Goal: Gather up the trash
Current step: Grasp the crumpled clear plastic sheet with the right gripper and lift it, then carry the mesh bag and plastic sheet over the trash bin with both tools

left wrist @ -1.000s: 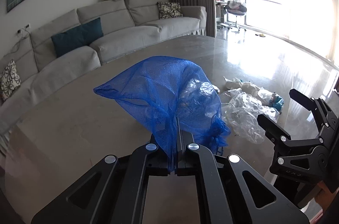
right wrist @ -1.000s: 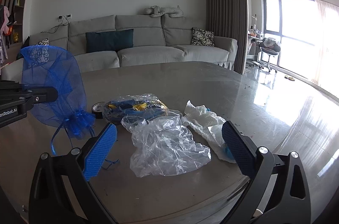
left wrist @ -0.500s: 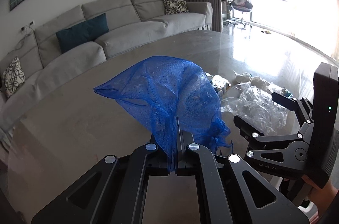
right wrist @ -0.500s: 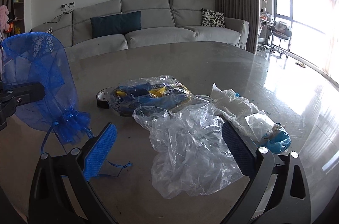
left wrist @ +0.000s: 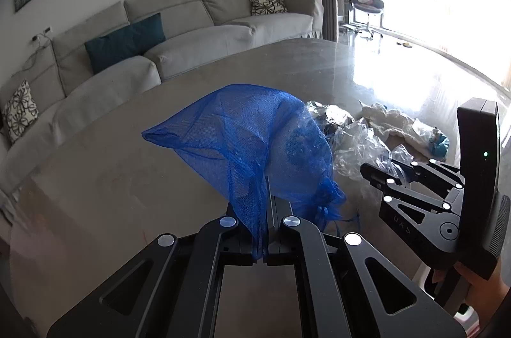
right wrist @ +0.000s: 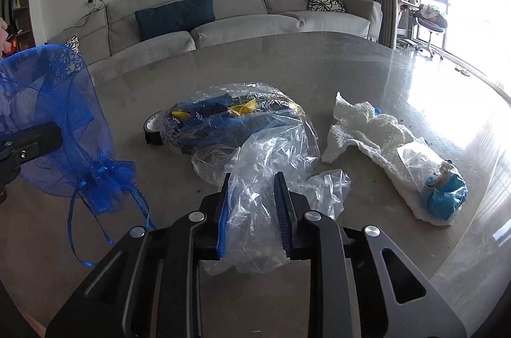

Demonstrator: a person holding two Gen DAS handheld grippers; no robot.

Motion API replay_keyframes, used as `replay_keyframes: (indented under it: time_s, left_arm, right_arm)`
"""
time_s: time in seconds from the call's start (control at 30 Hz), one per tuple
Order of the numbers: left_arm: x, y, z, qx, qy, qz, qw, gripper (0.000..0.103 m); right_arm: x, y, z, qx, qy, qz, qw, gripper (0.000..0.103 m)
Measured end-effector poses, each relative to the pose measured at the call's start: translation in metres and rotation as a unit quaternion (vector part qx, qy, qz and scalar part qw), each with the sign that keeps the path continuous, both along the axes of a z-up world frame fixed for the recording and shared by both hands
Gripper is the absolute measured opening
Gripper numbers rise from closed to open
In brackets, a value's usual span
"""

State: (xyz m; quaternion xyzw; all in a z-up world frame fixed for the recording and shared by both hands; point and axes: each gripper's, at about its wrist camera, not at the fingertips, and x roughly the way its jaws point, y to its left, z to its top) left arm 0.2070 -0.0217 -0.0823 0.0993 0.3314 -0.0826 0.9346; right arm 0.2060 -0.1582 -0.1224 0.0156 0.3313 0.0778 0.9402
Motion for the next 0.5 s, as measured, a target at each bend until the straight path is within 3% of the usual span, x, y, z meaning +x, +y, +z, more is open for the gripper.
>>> replay_keyframes:
  time_s: [0.1,0.27,0.5]
  left_arm:
    - [-0.002,0.000,0.001,0.003,-0.003,0.000,1.0000,0.003]
    - [-0.005,0.000,0.002,0.005,-0.005,0.001,1.0000,0.003]
    - [-0.021,-0.002,0.013,0.007,-0.027,0.000,0.9996,0.003]
  right_arm:
    - [-0.003,0.001,0.002,-0.006,0.002,0.004,1.000,0.011]
    - [-0.014,0.003,0.010,-0.009,-0.010,0.008,1.000,0.008]
    - [-0.079,0.008,0.081,-0.006,-0.126,0.050,0.991,0.006]
